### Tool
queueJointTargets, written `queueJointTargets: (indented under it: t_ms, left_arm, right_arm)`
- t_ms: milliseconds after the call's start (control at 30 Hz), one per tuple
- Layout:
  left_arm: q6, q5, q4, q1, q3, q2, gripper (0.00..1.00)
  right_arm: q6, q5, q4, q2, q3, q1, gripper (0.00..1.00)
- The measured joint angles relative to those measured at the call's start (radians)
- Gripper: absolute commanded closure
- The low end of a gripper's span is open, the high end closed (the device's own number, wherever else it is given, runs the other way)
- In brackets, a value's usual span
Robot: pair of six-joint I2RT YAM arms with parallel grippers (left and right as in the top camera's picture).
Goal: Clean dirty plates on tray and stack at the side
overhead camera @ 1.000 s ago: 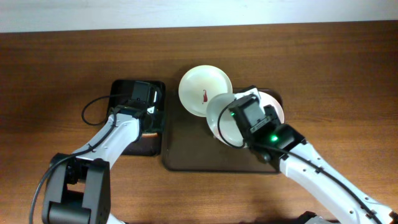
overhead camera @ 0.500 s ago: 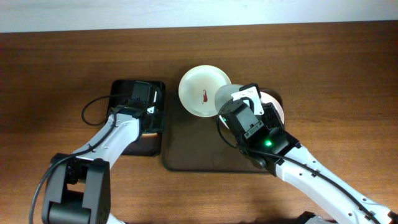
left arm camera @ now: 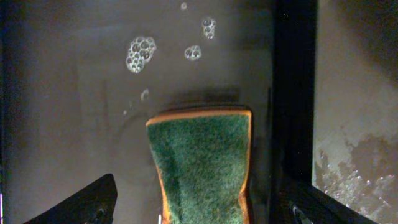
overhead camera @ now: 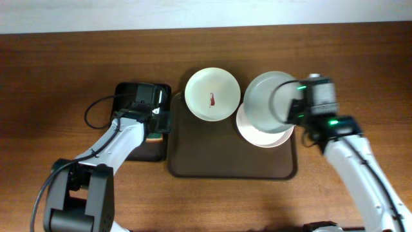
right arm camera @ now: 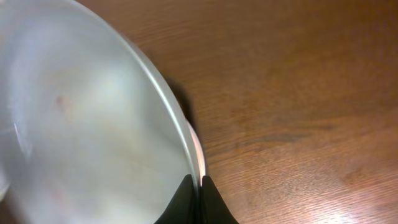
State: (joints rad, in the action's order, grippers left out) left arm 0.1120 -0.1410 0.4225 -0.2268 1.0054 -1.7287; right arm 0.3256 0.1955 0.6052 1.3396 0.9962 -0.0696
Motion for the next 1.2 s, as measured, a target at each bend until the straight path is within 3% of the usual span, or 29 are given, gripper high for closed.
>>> queueJointTargets:
  t_ms: [233,467,600,800,1033,1200]
  left_arm:
    - [0.000,0.012,-0.016,0.005,0.000,0.000,0.18]
    - [0.000,0.013,-0.016,0.005,0.000,0.000,0.18]
    - [0.000,0.013,-0.016,0.005,0.000,0.000,0.18]
    - [0.000,0.013,-0.016,0.005,0.000,0.000,0.18]
    - [0.000,0.013,-0.016,0.005,0.000,0.000,0.18]
    - [0.000,0.013,-0.018,0.005,0.000,-0.001,0.20]
  right_arm:
    - [0.016,-0.293,0.022,0.002,0.001,0.435,0.96]
    - [0.019,-0.345,0.025,0.148,0.002,0.640,0.96]
    - [0.019,-0.349,0.014,0.246,0.002,0.668,0.95]
    - [0.011,-0.434,-0.017,0.300,0.002,0.669,0.61]
    - [-0.060,-0.649,-0.039,0.300,0.017,0.644,0.55]
    - [-0.154,-0.716,-0.023,0.300,0.098,0.462,0.57]
